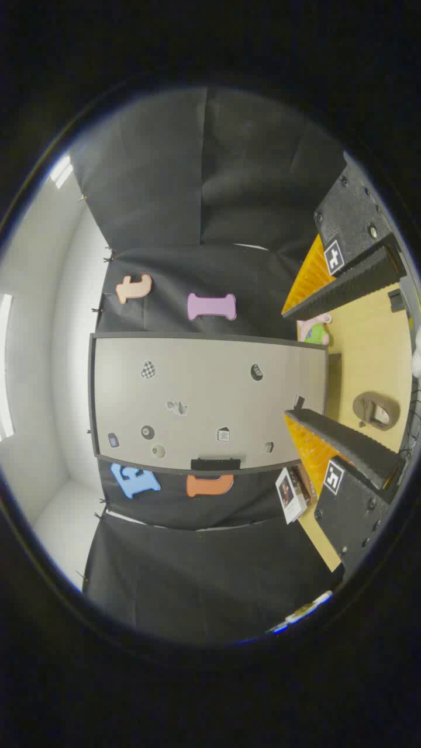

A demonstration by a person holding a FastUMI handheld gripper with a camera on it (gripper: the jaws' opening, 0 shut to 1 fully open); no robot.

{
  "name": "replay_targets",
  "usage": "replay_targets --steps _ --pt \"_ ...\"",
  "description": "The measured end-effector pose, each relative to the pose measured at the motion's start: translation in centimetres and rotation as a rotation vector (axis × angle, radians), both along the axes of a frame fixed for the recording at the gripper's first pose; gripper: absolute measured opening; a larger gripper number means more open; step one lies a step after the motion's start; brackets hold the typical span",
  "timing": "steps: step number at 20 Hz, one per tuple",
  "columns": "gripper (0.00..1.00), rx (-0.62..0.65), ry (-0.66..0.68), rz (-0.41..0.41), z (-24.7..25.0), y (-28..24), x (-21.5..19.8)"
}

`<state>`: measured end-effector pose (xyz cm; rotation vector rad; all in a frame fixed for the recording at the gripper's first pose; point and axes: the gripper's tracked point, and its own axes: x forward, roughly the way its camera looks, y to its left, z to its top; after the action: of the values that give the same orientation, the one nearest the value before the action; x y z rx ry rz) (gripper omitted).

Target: Open the shoe cabinet door, grab the shoes and put them into the shoe cabinet, then close the shoe cabinet door.

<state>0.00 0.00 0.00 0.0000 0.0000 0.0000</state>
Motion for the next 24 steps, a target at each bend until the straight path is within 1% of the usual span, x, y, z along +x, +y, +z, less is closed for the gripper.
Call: replay_targets --steps 11,14,17,19,22,24 --pt "1.00 0.004 -0.009 -0.010 0.4 2.7 0.9" --pt "1.00 0.002 -0.006 -0.004 0.7 4.0 2.0" --pt "0.99 -0.007 -0.006 0.032 1.0 6.3 4.2" --pt "0.99 -0.005 0.000 0.073 1.1 8.5 6.1" --pt "0.99 0.013 0.019 0.129 1.4 11.8 9.8" --pt "0.99 0.026 0.033 0.150 1.9 13.8 12.6"
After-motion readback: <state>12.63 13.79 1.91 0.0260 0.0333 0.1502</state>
